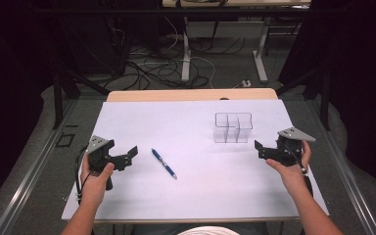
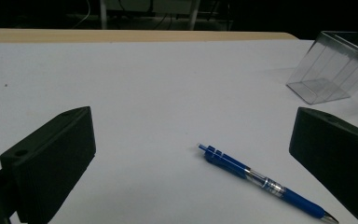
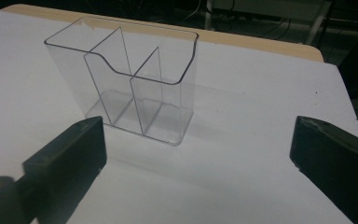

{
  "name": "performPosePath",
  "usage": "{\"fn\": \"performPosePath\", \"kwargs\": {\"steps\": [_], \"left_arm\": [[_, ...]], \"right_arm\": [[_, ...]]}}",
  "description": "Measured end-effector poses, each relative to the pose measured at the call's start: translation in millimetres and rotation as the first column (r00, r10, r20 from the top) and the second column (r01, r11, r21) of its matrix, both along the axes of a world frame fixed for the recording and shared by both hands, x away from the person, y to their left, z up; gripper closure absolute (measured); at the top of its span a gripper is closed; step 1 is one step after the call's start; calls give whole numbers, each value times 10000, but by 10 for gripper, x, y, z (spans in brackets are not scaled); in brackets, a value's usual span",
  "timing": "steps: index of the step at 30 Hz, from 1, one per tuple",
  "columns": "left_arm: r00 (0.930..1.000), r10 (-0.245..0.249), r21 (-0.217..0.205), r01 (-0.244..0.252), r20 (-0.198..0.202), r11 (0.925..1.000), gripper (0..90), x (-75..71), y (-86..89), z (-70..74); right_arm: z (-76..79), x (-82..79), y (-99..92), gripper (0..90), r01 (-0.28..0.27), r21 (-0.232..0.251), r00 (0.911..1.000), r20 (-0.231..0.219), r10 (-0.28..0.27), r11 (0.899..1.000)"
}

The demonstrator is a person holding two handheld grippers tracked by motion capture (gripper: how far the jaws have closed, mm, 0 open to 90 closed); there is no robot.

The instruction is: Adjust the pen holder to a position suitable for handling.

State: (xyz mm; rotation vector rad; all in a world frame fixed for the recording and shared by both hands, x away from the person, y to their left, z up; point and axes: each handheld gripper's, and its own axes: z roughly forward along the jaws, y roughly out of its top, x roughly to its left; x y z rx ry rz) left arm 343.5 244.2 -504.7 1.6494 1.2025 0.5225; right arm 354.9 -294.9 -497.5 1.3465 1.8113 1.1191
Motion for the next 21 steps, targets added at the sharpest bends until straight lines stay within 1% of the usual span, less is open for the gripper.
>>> {"fn": "performPosePath", "kwargs": {"steps": [1,2,3,4,5,6,7,8,9,10,11,13,15,16,18,19,21], "left_arm": [[10000,0,0,0,0,10000,3,0,0,0],[9999,144,-15,-145,-90,9999,3,14,7,-1],[9996,167,52,-166,-210,9998,3,26,18,3],[9993,280,-15,-280,-255,9996,3,37,14,3],[9993,280,-15,-280,-255,9996,3,37,14,3],[9990,340,-108,-343,-292,9994,3,48,13,10],[9993,266,-187,-271,-262,9995,3,54,14,15],[9995,247,-174,-250,-184,9995,3,53,6,24],[9997,221,-61,-222,-105,9997,3,52,-12,33],[9997,221,-61,-222,-105,9997,3,52,-12,33],[9998,178,-45,-179,-130,9998,3,47,-20,29],[9999,118,-27,-119,-122,9999,5,51,-20,25],[9999,69,38,-68,-120,10000,8,53,-25,26],[10000,45,64,-44,-67,10000,9,58,-23,30],[10000,70,57,-70,-43,10000,9,61,-21,31],[9999,116,-26,-116,-44,9999,9,62,-22,28],[9998,165,-72,-166,-116,9998,11,54,-15,24]], "right_arm": [[-12,11,9,81,-39,-62,10000,-63,39,10000],[-24,25,22,103,-81,-143,10000,-40,81,9999],[-32,34,39,133,1,-240,10000,34,-1,9997],[-31,41,43,150,-49,-285,9999,109,52,9996],[-32,48,47,153,-38,-294,9998,193,44,9996],[-29,60,53,172,33,-393,9996,292,-22,9992],[-24,65,54,203,62,-502,9996,263,-49,9987],[-24,79,62,228,150,-573,9992,369,-129,9982],[-22,90,71,247,160,-536,9991,409,-138,9984],[-22,109,80,262,118,-542,9991,419,-95,9985],[-21,128,84,280,130,-671,9986,527,-94,9977],[-12,172,102,319,41,-731,9986,525,-3,9973],[4,207,101,440,-103,-674,9980,614,144,9977],[15,213,95,463,-72,-611,9977,673,113,9981],[16,248,85,497,3,-492,9981,623,28,9988],[22,264,71,499,14,-466,9988,489,9,9989],[31,309,36,522,238,-509,9991,352,-220,9984]]}}
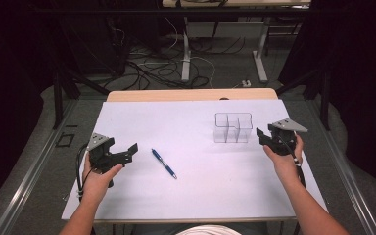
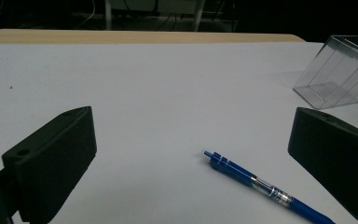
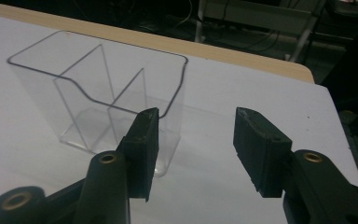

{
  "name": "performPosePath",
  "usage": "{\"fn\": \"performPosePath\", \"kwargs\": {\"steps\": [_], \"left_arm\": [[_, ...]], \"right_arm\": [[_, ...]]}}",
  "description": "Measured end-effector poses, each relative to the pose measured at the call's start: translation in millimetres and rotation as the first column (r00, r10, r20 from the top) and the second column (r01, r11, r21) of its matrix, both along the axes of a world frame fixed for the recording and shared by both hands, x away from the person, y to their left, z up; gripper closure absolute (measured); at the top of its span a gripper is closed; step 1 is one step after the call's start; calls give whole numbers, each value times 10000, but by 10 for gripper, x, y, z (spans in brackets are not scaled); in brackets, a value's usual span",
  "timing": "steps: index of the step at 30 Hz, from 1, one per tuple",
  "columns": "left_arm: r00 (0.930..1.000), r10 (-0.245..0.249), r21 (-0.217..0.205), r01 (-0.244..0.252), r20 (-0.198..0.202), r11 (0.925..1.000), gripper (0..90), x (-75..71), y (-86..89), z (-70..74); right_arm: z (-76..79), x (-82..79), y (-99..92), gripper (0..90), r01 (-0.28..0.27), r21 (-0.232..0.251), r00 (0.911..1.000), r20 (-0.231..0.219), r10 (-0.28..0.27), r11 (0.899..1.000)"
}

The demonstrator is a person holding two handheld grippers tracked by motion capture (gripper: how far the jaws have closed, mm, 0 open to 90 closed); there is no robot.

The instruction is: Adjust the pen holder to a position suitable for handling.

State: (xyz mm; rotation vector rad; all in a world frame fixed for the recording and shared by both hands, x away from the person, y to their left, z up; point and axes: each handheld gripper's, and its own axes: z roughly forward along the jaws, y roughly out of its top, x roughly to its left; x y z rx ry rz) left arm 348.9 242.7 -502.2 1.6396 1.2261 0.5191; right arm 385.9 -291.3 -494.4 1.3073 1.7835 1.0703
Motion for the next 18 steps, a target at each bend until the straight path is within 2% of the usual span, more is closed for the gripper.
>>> {"fn": "performPosePath", "kwargs": {"steps": [2,5,6,9,14,16,17,18], "left_arm": [[10000,14,17,-14,35,10000,16,-6,4,1],[9998,107,56,-108,156,9999,18,-32,17,1],[9998,114,58,-115,151,9999,18,-39,27,4],[9995,267,10,-267,169,9996,18,-45,57,8],[9993,359,-54,-359,94,9993,26,-42,100,-13],[9992,403,-113,-403,62,9991,28,-51,114,-14],[9991,426,-128,-425,62,9990,30,-56,119,-14],[9989,457,-142,-456,52,9989,30,-60,124,-13]], "right_arm": [[11,54,-35,550,157,254,9996,-225,-151,9996],[15,131,-78,570,352,283,9983,-484,-338,9990],[16,207,-107,631,440,598,9965,-730,-396,9972],[10,295,-120,714,371,901,9966,-762,-303,9952],[-92,472,-124,828,371,688,9957,-873,-310,9969],[-114,501,-120,847,385,590,9955,-886,-332,9975],[-159,564,-112,892,369,491,9954,-898,-324,9981],[-159,564,-112,892,369,491,9954,-898,-324,9981]]}}
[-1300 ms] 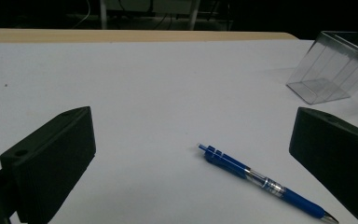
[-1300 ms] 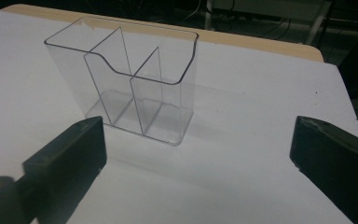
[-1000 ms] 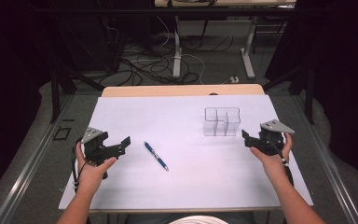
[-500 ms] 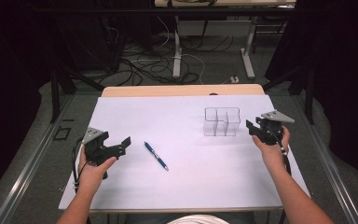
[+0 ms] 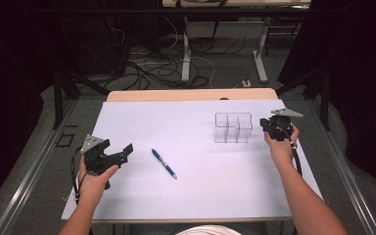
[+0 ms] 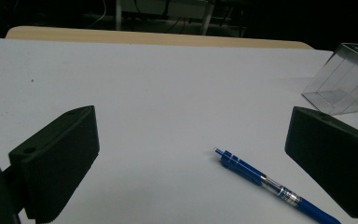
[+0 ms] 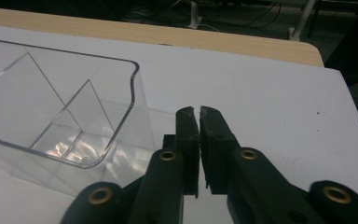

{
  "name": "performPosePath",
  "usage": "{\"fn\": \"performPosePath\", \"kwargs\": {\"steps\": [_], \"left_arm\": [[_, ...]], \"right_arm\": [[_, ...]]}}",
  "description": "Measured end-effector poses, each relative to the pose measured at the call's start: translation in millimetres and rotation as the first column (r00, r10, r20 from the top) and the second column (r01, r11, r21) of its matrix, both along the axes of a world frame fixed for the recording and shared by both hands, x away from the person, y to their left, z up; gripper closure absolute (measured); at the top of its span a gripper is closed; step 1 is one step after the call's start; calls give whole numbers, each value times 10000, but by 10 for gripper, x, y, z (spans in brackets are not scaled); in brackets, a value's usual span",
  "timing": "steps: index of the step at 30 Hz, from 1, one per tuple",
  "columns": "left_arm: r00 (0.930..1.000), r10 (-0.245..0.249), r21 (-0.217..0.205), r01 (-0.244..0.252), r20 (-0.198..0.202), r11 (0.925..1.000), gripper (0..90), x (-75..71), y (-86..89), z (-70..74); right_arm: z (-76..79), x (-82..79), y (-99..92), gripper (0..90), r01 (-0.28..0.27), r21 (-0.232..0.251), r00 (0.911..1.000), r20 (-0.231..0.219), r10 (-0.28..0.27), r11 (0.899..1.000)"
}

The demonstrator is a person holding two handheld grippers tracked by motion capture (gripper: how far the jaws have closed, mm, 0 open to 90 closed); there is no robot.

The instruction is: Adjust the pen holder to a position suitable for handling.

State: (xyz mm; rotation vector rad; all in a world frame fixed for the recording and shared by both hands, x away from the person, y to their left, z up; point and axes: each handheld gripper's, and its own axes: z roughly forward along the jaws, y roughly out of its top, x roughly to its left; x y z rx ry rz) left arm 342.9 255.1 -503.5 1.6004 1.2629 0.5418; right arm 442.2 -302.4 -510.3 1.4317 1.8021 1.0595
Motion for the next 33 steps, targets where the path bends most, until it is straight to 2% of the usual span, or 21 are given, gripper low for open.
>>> {"fn": "performPosePath", "kwargs": {"steps": [2,4,9,14,21,23,25,33], "left_arm": [[10000,39,-9,-39,39,10000,35,-3,6,0],[10000,49,-2,-49,44,10000,43,-3,6,0],[10000,-2,45,2,-32,10000,55,1,-2,-22],[10000,-1,-24,1,-89,10000,65,-7,5,-23],[9999,8,-60,-9,-110,10000,68,-12,-5,-29],[10000,1,-46,-1,-94,10000,68,-13,-6,-30],[9999,-26,-4,26,-100,10000,68,-9,-8,-33],[9998,-74,5,74,-192,10000,71,-1,-25,-40]], "right_arm": [[-36,58,-8,900,21,-65,9999,-134,-22,10000],[-77,126,-30,900,-261,53,9993,-263,262,9996],[-126,173,-30,900,-523,37,9977,-429,524,9986],[-183,180,24,900,-631,227,9957,-670,645,9978],[-209,171,160,900,-1008,231,9928,-625,1021,9946],[-209,164,194,900,-941,46,9939,-572,942,9956],[-217,163,203,900,-887,246,9941,-598,900,9958],[-234,155,301,900,-911,384,9933,-685,936,9951]]}}
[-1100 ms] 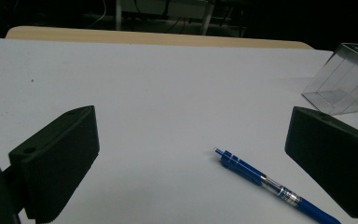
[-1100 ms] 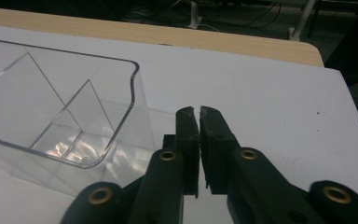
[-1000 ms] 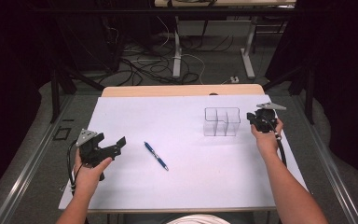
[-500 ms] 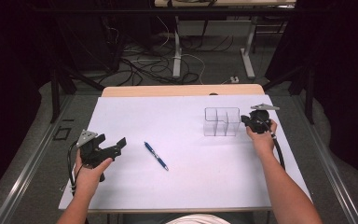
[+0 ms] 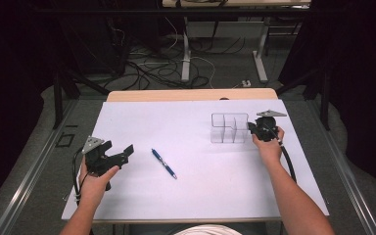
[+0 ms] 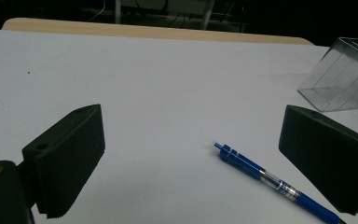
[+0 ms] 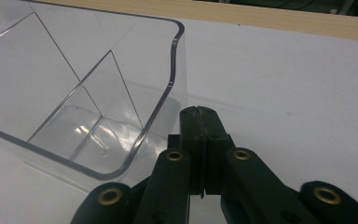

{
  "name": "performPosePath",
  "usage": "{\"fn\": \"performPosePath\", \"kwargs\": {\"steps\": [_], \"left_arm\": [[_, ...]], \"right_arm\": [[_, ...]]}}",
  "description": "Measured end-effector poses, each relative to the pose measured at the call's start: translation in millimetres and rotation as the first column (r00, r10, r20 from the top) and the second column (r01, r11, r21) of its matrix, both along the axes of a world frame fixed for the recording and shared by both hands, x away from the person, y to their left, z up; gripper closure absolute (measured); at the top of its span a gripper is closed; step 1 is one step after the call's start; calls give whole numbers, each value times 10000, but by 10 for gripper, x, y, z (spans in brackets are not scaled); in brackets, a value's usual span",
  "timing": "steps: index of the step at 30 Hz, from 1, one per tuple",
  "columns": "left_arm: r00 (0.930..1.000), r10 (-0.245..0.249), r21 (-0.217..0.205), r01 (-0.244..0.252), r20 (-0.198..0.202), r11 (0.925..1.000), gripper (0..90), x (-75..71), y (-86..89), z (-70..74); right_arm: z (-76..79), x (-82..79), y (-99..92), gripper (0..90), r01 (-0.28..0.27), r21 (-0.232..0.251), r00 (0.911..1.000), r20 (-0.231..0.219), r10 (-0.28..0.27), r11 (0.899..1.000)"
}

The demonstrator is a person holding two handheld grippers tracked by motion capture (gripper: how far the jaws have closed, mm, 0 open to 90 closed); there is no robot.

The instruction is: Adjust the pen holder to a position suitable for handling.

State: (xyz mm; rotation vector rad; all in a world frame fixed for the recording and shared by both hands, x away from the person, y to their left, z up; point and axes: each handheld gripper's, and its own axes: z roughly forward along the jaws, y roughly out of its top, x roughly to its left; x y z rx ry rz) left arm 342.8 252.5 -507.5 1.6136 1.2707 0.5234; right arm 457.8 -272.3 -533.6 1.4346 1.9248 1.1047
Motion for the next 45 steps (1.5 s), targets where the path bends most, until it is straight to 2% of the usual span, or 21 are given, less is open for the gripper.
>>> {"fn": "performPosePath", "kwargs": {"steps": [7,10,13,21,32,37,45], "left_arm": [[10000,-23,1,23,-34,10000,76,2,0,-2],[10000,-21,7,21,-55,10000,77,2,0,-4],[10000,-28,0,28,-49,10000,78,3,2,-2],[10000,-63,3,63,-36,10000,79,4,-7,-5],[10000,-89,4,90,-35,10000,80,5,-12,-6],[10000,-91,0,91,-31,10000,80,4,-14,-5],[9999,-125,22,125,-33,9999,81,5,-16,-6]], "right_arm": [[-15,-6,190,900,-254,67,9997,8,253,9997],[-30,2,367,900,-512,-43,9987,33,512,9987],[-52,2,480,900,-545,82,9985,2,545,9985],[-106,9,685,900,-730,369,9973,-6,731,9967],[-101,31,959,900,-1102,394,9939,17,1102,9931],[-102,29,1055,900,-1176,520,9930,-62,1180,9917],[-101,31,1066,893,-1219,487,9925,-27,1222,9913]]}}
